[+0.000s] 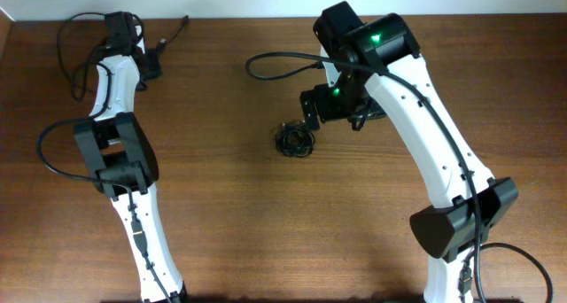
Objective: Untangle cables
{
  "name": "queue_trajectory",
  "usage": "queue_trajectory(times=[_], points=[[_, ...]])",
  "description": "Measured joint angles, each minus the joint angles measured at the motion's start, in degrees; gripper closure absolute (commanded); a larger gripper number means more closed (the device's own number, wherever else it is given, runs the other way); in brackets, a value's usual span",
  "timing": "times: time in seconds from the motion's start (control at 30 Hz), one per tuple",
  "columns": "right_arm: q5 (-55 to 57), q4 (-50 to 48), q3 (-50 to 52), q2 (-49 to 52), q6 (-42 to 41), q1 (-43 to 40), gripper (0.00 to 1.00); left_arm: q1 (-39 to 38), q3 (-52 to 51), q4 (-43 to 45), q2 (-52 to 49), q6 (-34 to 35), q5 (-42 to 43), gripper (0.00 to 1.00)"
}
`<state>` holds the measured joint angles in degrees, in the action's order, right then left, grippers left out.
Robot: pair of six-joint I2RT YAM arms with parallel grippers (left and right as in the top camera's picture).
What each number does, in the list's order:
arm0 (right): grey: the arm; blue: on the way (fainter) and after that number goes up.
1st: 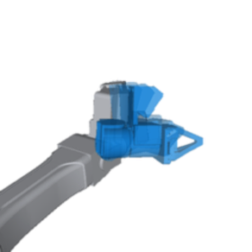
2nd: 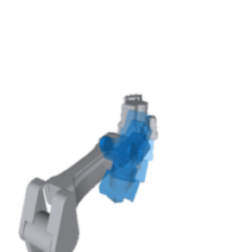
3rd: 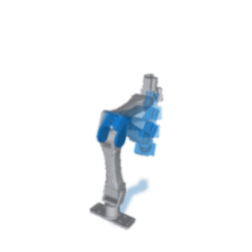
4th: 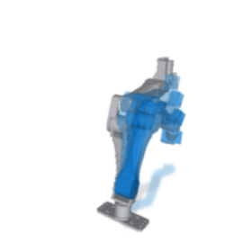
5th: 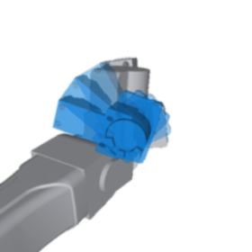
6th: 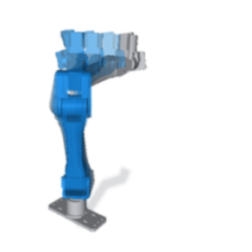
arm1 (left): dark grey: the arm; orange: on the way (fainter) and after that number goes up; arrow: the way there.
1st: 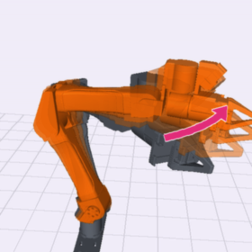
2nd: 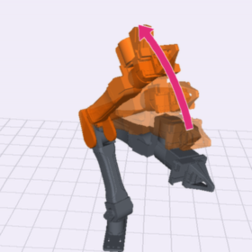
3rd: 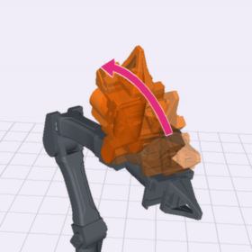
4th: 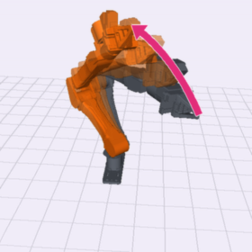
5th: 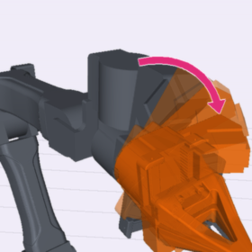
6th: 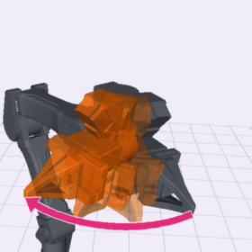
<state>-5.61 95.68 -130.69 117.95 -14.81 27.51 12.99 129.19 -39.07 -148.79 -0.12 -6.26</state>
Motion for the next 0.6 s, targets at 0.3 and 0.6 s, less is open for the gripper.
queue_trajectory(times=[0.3, 0.6], points=[[0.00, -0.07, 0.00, 0.00, -0.02, 0.00, 0.01, 3.32, 9.40, -17.81, 1.36, 16.48, -0.92, 0.37], [0.00, -1.33, 0.02, 0.02, 0.02, 0.00, 0.01, 13.49, 9.40, -28.22, 1.31, 29.35, -2.16, 0.56]])
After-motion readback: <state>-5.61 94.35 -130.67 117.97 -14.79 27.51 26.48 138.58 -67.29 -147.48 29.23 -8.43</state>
